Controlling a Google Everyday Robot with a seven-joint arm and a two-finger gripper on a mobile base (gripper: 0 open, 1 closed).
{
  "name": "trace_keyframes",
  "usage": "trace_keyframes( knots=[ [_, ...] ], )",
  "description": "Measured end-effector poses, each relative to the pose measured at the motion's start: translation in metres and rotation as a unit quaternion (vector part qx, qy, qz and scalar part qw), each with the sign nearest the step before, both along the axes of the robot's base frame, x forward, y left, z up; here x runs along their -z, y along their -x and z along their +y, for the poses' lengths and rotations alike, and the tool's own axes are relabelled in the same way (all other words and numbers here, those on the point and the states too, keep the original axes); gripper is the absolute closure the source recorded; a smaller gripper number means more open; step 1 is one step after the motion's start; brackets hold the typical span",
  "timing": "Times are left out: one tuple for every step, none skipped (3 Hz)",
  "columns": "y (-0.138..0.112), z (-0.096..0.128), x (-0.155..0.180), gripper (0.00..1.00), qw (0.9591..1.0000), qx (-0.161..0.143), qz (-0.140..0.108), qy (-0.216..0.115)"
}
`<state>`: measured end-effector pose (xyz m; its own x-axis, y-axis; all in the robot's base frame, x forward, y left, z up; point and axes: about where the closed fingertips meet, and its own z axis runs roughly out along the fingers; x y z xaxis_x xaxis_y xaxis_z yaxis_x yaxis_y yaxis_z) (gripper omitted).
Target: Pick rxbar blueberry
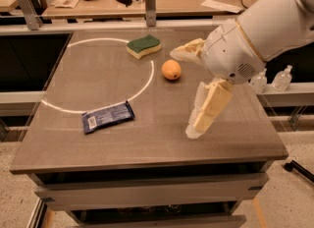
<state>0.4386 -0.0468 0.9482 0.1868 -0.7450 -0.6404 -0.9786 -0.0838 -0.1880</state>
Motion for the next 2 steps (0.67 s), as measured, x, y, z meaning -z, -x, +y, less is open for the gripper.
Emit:
trace_keyframes(
  knots=[
    [-0.005,0.006,0.009,0.0,0.9999,0.009,0.01,0.003],
    [-0.02,0.035,0.037,0.0,0.999,-0.034,0.028,0.01]
  ],
)
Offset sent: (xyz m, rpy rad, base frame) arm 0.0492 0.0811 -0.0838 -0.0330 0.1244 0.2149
